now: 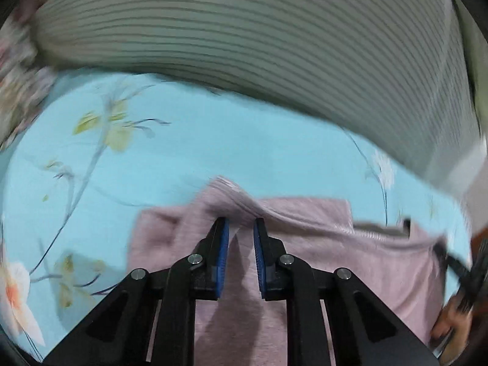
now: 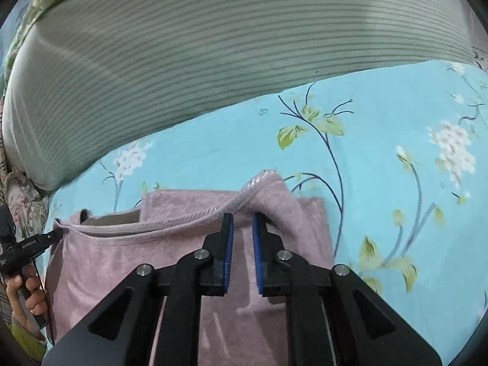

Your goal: Fold small clothes

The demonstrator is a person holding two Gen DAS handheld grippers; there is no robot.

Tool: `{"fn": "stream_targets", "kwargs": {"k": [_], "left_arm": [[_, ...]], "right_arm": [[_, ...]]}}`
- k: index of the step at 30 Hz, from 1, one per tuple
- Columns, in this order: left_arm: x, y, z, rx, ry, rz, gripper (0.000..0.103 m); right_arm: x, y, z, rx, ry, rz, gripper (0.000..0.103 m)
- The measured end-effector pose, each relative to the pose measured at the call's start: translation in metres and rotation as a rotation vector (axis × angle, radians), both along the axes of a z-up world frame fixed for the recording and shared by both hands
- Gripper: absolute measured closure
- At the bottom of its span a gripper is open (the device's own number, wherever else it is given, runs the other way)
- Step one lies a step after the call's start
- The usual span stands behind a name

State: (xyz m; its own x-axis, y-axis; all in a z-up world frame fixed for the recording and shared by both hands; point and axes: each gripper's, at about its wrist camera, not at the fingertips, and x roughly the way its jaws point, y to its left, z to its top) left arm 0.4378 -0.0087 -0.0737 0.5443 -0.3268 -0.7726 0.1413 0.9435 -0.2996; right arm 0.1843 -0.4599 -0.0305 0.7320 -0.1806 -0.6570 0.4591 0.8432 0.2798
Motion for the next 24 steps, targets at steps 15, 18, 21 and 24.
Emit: {"fn": "stream_targets", "kwargs": {"k": [15, 18, 21, 24], "left_arm": [[-0.218, 0.059, 0.014, -0.185, -0.028, -0.009, 0.045], [-0.254, 0.058, 0.007, -0.241, 0.005, -0.002, 0.042], [-0.275, 0.062, -0.003, -0.266, 0.039, 0.007, 0.039], [-0.285, 0.060, -0.014, -0.286, 0.079, 0.021, 0.039]], "right_arm": [[-0.099, 0.119, -0.027, 0.129, 0.012, 0.194, 0.087], [-0.112, 0.133, -0.031, 0.146, 0.006, 0.215, 0.087], [-0.122, 0.143, -0.029, 0.152, 0.015, 0.208, 0.087], [-0.132, 0.145, -0.026, 0.161, 0.009, 0.208, 0.086]]}}
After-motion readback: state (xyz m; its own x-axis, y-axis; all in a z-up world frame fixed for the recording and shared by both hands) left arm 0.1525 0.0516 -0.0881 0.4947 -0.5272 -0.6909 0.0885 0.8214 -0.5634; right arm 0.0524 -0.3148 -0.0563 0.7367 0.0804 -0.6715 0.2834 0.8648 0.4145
